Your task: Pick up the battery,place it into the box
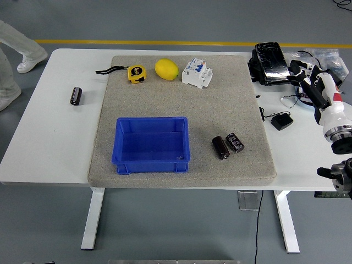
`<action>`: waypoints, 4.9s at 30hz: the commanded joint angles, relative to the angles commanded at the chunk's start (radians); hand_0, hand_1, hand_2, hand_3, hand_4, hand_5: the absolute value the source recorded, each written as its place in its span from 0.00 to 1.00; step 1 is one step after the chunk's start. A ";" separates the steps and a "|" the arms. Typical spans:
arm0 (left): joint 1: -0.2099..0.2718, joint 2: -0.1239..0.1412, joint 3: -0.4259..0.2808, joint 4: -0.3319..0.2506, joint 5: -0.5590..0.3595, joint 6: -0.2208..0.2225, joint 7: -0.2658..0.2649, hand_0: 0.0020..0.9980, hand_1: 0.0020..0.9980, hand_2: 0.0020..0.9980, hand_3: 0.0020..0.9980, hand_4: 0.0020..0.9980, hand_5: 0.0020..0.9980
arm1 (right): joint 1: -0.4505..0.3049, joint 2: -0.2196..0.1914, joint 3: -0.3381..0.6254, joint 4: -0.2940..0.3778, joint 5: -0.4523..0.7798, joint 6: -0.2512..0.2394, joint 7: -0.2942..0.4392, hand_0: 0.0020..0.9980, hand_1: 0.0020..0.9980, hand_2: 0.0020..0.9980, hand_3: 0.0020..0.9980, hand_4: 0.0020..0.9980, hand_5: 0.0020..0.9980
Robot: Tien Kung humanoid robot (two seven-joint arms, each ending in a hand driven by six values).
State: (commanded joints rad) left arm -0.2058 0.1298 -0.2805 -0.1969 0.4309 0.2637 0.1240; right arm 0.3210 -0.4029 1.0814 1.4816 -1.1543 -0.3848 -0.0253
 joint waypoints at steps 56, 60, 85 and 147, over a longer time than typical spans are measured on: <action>-0.024 0.013 0.003 -0.006 -0.007 -0.003 0.005 0.70 0.68 0.73 0.59 0.61 0.48 | 0.481 -0.063 -0.672 -0.123 -1.115 0.393 -0.030 0.02 0.20 0.75 0.82 1.00 0.47; -0.023 0.013 0.004 -0.006 -0.009 -0.002 0.004 0.70 0.68 0.73 0.59 0.61 0.48 | 0.486 -0.062 -0.679 -0.134 -1.115 0.402 -0.032 0.00 0.13 0.72 0.81 1.00 0.47; -0.020 0.012 -0.001 -0.008 0.002 -0.006 0.009 0.70 0.68 0.73 0.59 0.61 0.48 | 0.503 -0.029 -0.744 -0.188 -1.115 0.419 -0.002 0.00 0.11 0.72 0.81 1.00 0.41; -0.024 0.016 0.011 -0.019 -0.006 -0.014 0.009 0.70 0.68 0.73 0.59 0.61 0.48 | 0.522 0.062 -0.808 -0.335 -1.115 0.369 -0.005 0.00 0.09 0.51 0.57 1.00 0.32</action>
State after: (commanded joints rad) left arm -0.2303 0.1455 -0.2696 -0.2156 0.4246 0.2501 0.1333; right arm 0.8433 -0.3408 0.2737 1.1470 -2.2689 -0.0158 -0.0301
